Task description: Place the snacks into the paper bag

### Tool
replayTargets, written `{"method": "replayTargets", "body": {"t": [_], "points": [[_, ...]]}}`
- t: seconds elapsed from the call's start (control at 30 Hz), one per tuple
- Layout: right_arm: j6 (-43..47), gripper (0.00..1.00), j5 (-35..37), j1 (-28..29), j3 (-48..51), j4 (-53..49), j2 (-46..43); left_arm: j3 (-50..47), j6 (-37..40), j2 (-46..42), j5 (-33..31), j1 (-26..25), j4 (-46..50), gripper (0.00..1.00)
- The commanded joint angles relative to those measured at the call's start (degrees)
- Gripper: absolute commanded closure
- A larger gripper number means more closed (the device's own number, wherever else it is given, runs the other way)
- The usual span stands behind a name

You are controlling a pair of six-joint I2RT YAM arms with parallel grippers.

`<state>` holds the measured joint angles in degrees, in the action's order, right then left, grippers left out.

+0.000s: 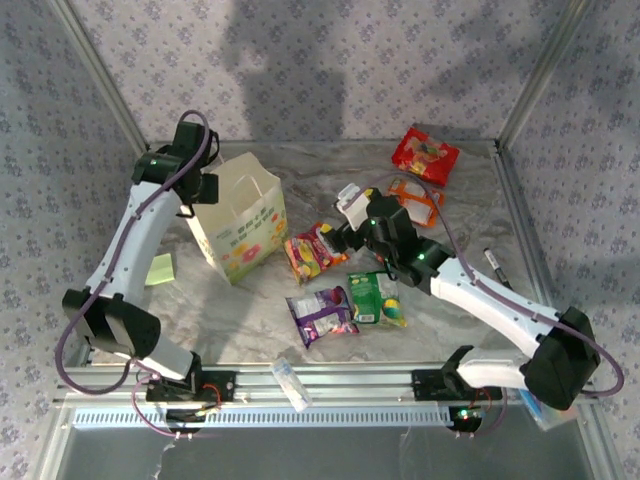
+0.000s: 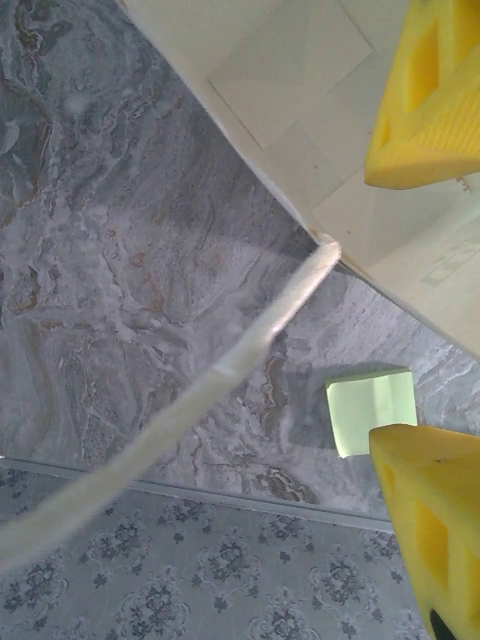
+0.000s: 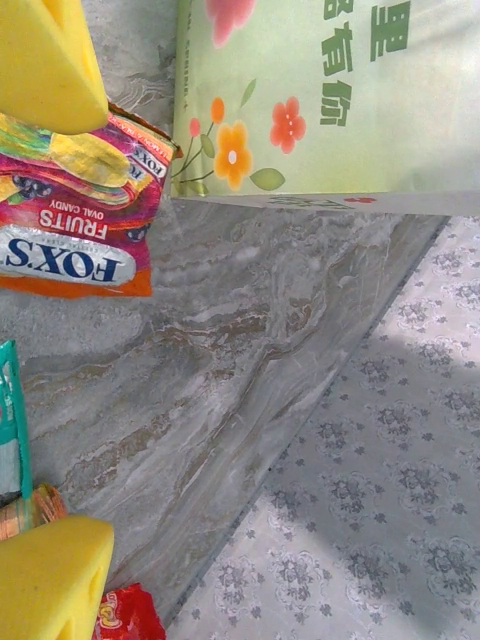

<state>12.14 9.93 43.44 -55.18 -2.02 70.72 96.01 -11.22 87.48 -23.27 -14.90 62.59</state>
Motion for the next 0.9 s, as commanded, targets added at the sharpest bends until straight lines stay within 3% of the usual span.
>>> {"method": "replayTargets", "body": {"t": [0.0, 0.27, 0.4, 0.53, 0.63, 0.87], "points": [[1.2, 0.0, 1.0, 0.6, -2.6, -0.3, 1.0, 1.7, 2.9, 0.9, 1.7, 0.6, -2.1, 0.37], [1.6, 0.0, 1.5, 1.2, -3.2, -0.8, 2.2, 2.0, 2.8, 2.8, 4.1, 0.9, -2.3, 0.55], [1.8, 0.0, 1.8, 1.4, -3.1, -0.8, 2.2, 3.2, 1.0, 2.7, 4.5, 0.9, -0.8, 0.75], [1.8, 0.0, 1.8, 1.6, -2.9, -0.9, 2.3, 4.4, -0.6, 2.3, 5.2, 0.9, 1.1, 0.82], [1.6, 0.0, 1.8, 1.8, -2.6, -0.9, 2.1, 4.7, -1.0, 1.6, 6.7, 0.9, 2.2, 0.94], [1.9, 0.0, 2.4, 1.9, -1.0, -0.5, 0.8, 5.1, -4.4, 1.1, 6.6, 0.9, 5.9, 0.98]]}}
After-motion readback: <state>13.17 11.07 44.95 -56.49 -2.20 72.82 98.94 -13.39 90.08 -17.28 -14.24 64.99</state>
